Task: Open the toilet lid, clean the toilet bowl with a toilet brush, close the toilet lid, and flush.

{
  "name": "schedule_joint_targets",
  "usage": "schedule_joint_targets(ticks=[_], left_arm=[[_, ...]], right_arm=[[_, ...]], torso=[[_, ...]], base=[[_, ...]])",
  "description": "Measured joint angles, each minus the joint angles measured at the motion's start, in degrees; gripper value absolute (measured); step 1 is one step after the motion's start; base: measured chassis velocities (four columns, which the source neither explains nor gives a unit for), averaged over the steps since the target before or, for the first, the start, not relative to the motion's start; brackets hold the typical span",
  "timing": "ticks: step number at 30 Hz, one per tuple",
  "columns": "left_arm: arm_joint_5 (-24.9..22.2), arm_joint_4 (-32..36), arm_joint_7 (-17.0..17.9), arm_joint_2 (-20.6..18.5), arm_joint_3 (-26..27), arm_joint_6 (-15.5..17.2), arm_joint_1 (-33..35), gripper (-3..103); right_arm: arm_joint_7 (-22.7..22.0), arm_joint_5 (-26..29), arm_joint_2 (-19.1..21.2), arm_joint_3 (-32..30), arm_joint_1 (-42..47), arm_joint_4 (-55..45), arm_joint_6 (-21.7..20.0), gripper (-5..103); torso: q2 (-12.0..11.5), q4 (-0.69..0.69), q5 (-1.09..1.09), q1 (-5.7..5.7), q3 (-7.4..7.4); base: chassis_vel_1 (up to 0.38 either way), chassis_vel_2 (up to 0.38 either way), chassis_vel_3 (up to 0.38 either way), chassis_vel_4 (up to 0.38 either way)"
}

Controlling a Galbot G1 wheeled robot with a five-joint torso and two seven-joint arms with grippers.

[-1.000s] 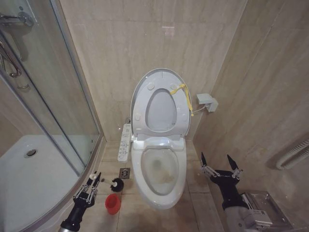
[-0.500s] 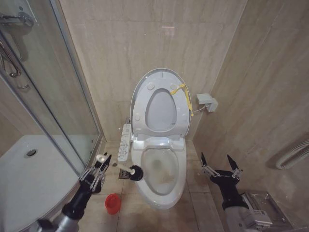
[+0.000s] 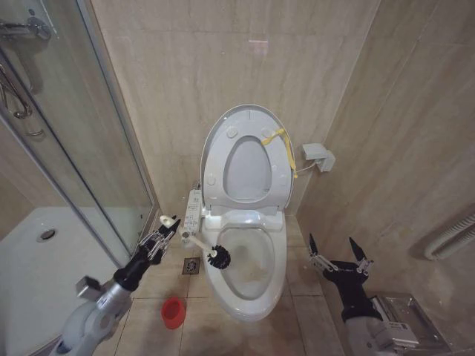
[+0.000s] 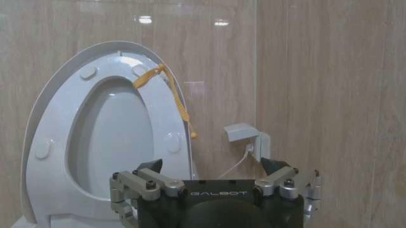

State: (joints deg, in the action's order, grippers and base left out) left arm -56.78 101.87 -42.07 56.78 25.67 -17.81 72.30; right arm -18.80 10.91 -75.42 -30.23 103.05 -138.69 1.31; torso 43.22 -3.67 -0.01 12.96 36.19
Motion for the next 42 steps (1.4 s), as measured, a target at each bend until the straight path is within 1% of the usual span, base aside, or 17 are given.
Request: schedule_joint_targets(ticks=[1, 2, 5, 7, 10, 11, 14, 15, 18, 19, 23, 24, 27, 28, 30, 36, 42], left_arm=[[-0.30, -2.56, 0.05, -0.01, -2.14, -0.02, -2.68, 22], [-0.30, -2.56, 0.05, -0.01, -2.14, -0.02, -2.68, 22], [-0.49, -7.44, 0.17, 0.55, -6.12, -0.25, -8.15, 22], [-0.52, -8.50, 0.18, 0.80, -7.23, -0.34, -9.62, 22], [-0.36, -12.26, 0.19, 2.07, -11.32, -0.87, -14.61, 22], [-0.36, -12.26, 0.19, 2.07, -11.32, -0.87, -14.61, 22], [1.57, -16.24, 0.20, 3.68, -15.84, -1.55, -18.87, 22], [1.57, -16.24, 0.20, 3.68, -15.84, -1.55, -18.87, 22], [3.20, -20.66, 0.41, 5.92, -20.78, -2.09, -22.39, 22], [3.20, -20.66, 0.41, 5.92, -20.78, -2.09, -22.39, 22], [5.23, -26.57, 1.76, 10.22, -25.64, -3.58, -26.38, 22], [5.23, -26.57, 1.76, 10.22, -25.64, -3.58, -26.38, 22], [8.81, -32.07, 3.28, 13.26, -28.07, -6.68, -29.87, 22], [8.81, -32.07, 3.28, 13.26, -28.07, -6.68, -29.87, 22], [9.87, -34.87, 3.96, 14.75, -29.28, -7.73, -31.57, 22], [10.77, -37.84, 4.16, 16.69, -30.00, -8.09, -32.57, 22], [11.89, -38.08, 4.14, 17.65, -30.22, -8.09, -30.94, 22]], right_arm=[[0.00, 0.00, 0.00, 0.00, 0.00, 0.00, 0.00, 100], [0.00, 0.00, 0.00, 0.00, 0.00, 0.00, 0.00, 100], [0.00, 0.00, 0.00, 0.00, -0.01, 0.00, 0.00, 100], [0.00, 0.00, 0.00, 0.00, 0.00, 0.00, 0.00, 100], [0.00, 0.00, 0.00, 0.00, 0.00, 0.00, 0.00, 100], [0.00, 0.00, 0.00, 0.00, 0.00, 0.00, 0.00, 100], [0.00, 0.00, 0.00, 0.00, 0.00, 0.00, 0.00, 100], [0.00, 0.00, 0.00, 0.00, 0.00, 0.00, 0.00, 100], [0.00, 0.00, 0.00, 0.00, 0.00, 0.00, 0.00, 100], [0.00, 0.00, 0.00, 0.00, 0.00, 0.00, 0.00, 100], [0.00, 0.00, 0.00, 0.00, 0.00, 0.00, 0.00, 100], [0.00, 0.00, 0.00, 0.00, 0.00, 0.00, 0.00, 100], [0.00, 0.00, 0.00, 0.00, 0.00, 0.00, 0.00, 100], [0.00, 0.00, 0.00, 0.00, 0.00, 0.00, 0.00, 100], [0.00, 0.00, 0.00, 0.00, 0.00, 0.00, 0.00, 100], [0.00, 0.00, 0.00, 0.00, 0.00, 0.00, 0.00, 100], [0.00, 0.00, 0.00, 0.00, 0.00, 0.00, 0.00, 100]], torso=[[0.00, 0.00, 0.00, 0.00, 0.00], [0.00, 0.00, 0.00, 0.00, 0.00], [0.00, 0.00, 0.01, 0.00, 0.00], [0.00, 0.01, 0.01, 0.00, 0.00], [0.00, 0.00, 0.02, 0.00, 0.00], [0.00, 0.00, 0.02, 0.00, 0.00], [0.00, 0.00, 0.02, 0.00, 0.00], [0.00, 0.00, 0.02, 0.00, 0.00], [0.00, 0.00, 0.02, 0.00, -0.01], [0.00, 0.00, 0.02, 0.00, -0.01], [-0.01, 0.00, 0.02, 0.00, 0.00], [-0.01, 0.00, 0.02, 0.00, 0.00], [-0.01, 0.00, 0.02, 0.00, 0.00], [-0.01, 0.00, 0.02, 0.00, 0.00], [-0.01, 0.00, 0.03, 0.00, 0.00], [0.00, 0.00, 0.02, 0.00, -0.01], [0.00, 0.01, 0.02, 0.00, -0.01]], base=[[0.000, 0.000, 0.000, 0.000], [0.000, 0.000, 0.000, 0.000], [0.000, 0.000, 0.000, 0.000], [0.000, 0.000, 0.000, 0.000], [0.000, 0.000, 0.000, 0.000], [0.000, 0.000, 0.000, 0.000], [0.000, 0.000, 0.000, 0.000], [0.000, 0.000, 0.000, 0.000], [0.000, 0.000, 0.000, 0.000], [0.000, 0.000, 0.000, 0.000], [0.000, 0.000, 0.000, 0.000], [0.000, 0.000, 0.000, 0.000], [0.000, 0.000, 0.000, 0.000], [0.000, 0.000, 0.000, 0.000], [0.000, 0.000, 0.000, 0.000], [0.000, 0.000, 0.000, 0.000], [0.000, 0.000, 0.000, 0.000]])
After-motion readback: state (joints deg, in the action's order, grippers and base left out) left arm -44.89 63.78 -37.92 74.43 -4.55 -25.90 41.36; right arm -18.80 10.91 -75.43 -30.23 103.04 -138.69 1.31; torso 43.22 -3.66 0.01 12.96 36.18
